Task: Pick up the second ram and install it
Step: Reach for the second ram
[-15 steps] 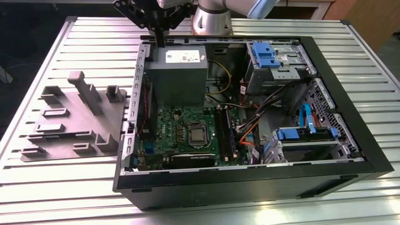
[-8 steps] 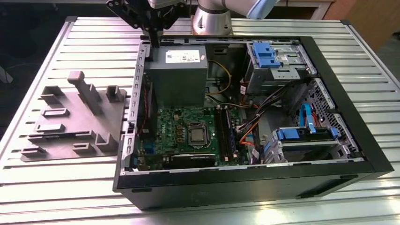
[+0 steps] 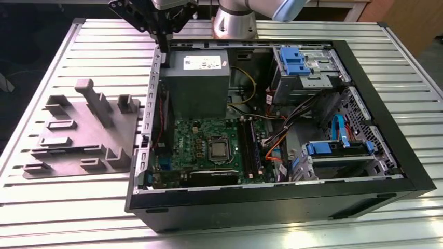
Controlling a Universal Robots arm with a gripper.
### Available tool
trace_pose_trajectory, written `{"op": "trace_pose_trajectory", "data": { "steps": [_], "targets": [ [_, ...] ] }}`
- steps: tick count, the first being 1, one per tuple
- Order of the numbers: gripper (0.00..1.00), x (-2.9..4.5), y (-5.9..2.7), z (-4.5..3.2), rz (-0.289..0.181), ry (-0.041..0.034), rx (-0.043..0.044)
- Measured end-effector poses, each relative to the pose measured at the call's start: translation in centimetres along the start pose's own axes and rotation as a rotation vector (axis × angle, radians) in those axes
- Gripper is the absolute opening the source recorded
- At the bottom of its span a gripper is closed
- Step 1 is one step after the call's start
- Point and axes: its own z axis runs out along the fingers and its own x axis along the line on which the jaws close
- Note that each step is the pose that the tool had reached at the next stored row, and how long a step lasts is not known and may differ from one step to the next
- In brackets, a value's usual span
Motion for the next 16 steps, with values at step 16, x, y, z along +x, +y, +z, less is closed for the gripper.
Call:
{"op": "trace_pose_trajectory", "data": {
  "steps": [16],
  "targets": [
    [0.1, 2.47, -0.19, 0.05, 0.0, 0.0, 0.0]
  ]
}}
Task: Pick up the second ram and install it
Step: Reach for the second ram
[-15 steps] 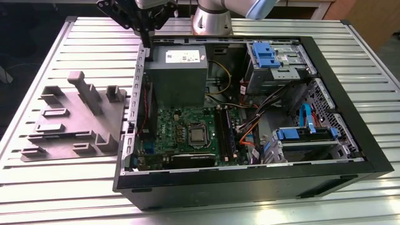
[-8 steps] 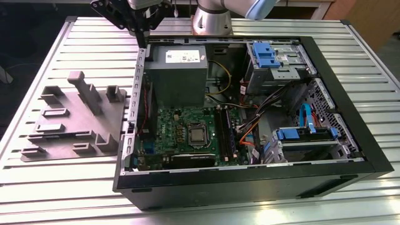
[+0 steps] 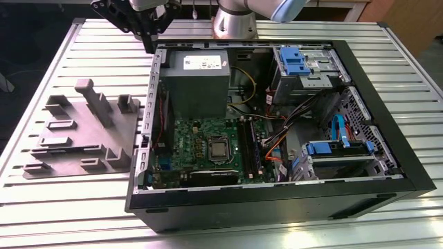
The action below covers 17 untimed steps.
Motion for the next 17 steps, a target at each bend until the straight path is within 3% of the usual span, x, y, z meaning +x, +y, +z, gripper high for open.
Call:
{"op": "trace_pose_trajectory", "data": {
  "steps": [6, 17],
  "targets": [
    [0.1, 1.32, -0.1, 0.07, 0.0, -0.0001, 0.0],
    [0.1, 4.98, -0.38, 0.11, 0.001, -0.0004, 0.0]
  ]
}}
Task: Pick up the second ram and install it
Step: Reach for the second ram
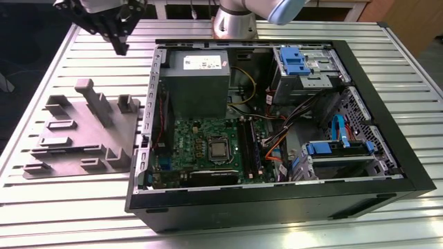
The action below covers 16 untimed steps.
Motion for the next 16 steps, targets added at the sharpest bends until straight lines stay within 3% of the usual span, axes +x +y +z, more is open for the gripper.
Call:
{"op": "trace_pose_trajectory", "data": {
  "steps": [12, 16],
  "targets": [
    [0.1, 3.66, -0.3, 0.29, 0.0, -0.0006, 0.0],
    [0.1, 4.54, -0.39, 0.48, 0.0, -0.0007, 0.0001]
  ]
}}
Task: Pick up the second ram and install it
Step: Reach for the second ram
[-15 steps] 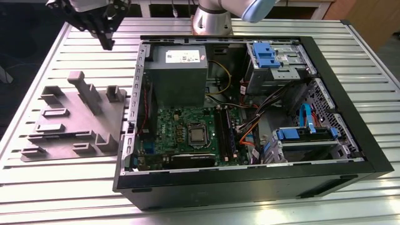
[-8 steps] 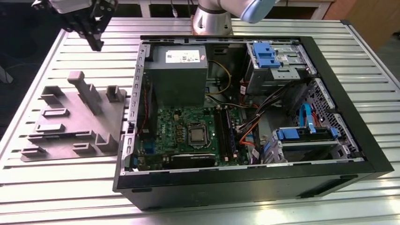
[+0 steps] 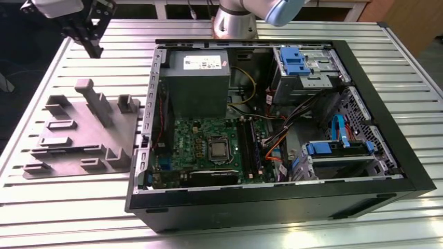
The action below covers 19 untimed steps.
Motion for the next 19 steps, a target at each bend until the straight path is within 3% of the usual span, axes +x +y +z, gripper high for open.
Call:
{"op": "trace_pose_trajectory", "data": {
  "steps": [9, 19],
  "targets": [
    [0.1, 1.96, -0.21, 0.65, 0.0, -0.0001, 0.0029],
    [0.1, 3.02, -0.63, 1.16, 0.0, -0.0005, 0.0083]
  ]
}}
